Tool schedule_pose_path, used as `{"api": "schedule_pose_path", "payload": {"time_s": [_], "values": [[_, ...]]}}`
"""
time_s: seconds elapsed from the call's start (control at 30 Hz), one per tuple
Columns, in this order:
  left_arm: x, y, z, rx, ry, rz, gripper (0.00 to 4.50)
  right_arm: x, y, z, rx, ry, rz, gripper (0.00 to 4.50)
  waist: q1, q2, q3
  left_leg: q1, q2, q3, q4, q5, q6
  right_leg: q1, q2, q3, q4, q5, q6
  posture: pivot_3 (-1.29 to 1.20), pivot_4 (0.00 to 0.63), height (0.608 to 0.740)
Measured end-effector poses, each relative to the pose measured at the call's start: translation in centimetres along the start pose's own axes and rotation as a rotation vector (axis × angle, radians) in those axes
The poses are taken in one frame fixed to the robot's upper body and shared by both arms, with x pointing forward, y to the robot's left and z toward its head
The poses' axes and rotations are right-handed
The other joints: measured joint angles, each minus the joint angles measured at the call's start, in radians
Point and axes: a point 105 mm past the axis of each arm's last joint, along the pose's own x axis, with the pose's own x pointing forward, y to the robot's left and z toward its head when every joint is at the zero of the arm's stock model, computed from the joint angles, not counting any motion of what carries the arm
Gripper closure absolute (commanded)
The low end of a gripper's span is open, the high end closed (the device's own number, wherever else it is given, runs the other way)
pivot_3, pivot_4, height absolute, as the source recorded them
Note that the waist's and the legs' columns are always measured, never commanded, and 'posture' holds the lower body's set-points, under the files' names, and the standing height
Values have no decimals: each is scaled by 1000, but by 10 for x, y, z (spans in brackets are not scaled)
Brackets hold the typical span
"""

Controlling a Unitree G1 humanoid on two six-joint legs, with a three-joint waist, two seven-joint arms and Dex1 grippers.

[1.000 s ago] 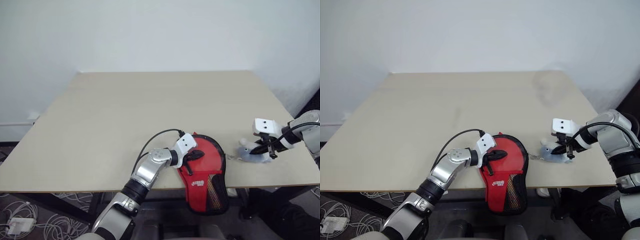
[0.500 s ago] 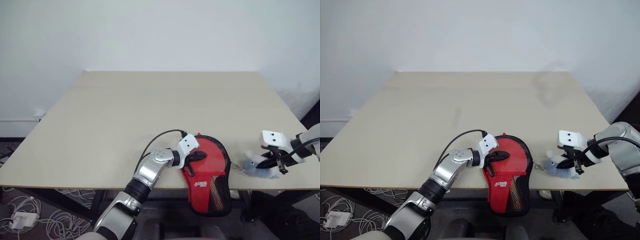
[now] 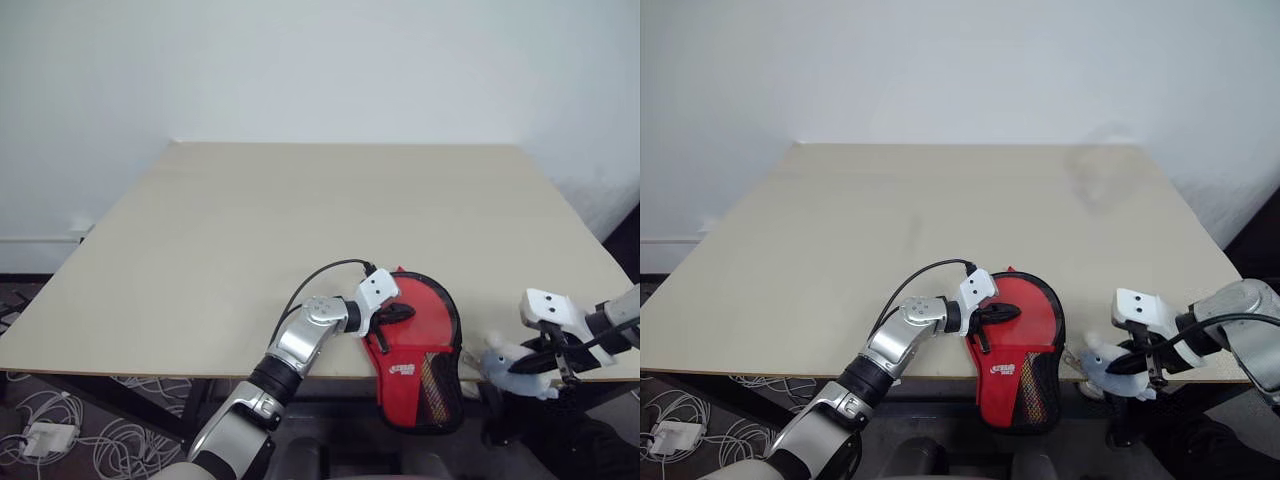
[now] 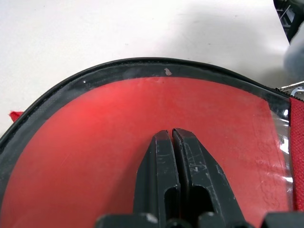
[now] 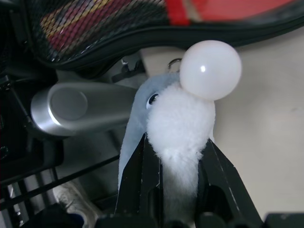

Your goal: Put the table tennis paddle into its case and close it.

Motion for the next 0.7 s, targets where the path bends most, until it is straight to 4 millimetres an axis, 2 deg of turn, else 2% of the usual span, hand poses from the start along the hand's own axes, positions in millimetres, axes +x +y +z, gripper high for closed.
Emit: {"api": "schedule_pose_path", "payload": {"time_s": [0.33, 0.7], "values": [[-1, -2, -1, 2, 2, -7, 4500, -2, 28, -2, 3, -6, 67, 4149, 0, -1, -1, 0, 0, 0, 0, -1, 1, 1, 0, 0, -1, -1, -1, 0, 0, 740], [-1, -2, -2, 4, 7, -9, 4500, -5, 45, -6, -74, 26, 178, 4149, 0, -1, -1, 0, 0, -1, 0, -1, 1, 2, 0, -1, -2, -1, -1, 0, 0, 740]]}}
